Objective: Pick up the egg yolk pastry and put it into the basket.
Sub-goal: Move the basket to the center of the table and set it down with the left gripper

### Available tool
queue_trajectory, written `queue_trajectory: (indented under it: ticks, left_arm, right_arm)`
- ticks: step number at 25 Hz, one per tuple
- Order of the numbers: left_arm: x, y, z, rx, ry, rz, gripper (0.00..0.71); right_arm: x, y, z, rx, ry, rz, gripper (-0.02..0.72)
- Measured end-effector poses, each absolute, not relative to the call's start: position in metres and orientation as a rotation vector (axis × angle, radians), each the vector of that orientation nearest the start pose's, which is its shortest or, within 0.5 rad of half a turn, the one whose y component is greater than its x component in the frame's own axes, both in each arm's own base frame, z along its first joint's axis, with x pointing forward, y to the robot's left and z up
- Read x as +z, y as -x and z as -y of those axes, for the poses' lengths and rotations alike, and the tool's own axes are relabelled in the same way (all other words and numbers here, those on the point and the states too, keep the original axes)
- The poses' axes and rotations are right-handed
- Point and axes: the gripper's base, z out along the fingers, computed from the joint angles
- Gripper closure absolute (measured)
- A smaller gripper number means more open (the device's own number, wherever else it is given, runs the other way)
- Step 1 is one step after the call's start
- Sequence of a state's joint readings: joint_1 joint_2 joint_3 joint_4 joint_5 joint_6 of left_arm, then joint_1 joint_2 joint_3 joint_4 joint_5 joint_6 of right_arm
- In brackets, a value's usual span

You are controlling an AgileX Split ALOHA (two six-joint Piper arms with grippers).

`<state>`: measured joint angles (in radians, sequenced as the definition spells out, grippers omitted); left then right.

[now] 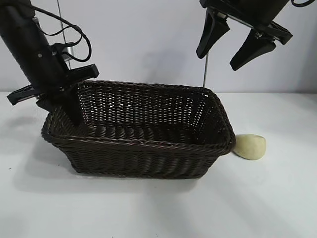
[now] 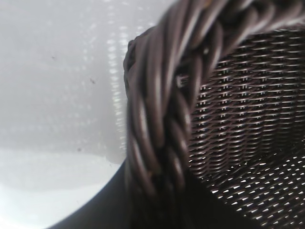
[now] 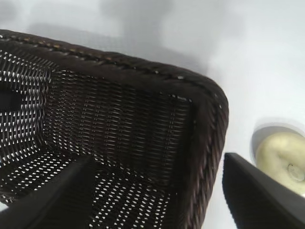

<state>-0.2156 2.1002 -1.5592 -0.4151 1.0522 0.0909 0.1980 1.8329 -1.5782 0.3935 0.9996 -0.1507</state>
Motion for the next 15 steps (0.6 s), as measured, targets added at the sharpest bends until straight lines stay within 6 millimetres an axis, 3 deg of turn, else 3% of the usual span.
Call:
queue_trajectory:
  ticks: [12,15]
  left_arm:
    - [0.1724,-0.4038,0.1206,-0.571,-0.181,-3.035,0.61]
    - [0.1726,-0.404,0.1211,-0.579,-0.175,-3.031,0.567]
  right_arm:
    - [0.2878,-0.3846,-0.1071,0.524,0.272,-2.688,0.167]
    - [0.2878,-0.3847,-0.1071,0.524,0.272,-2.688,0.167]
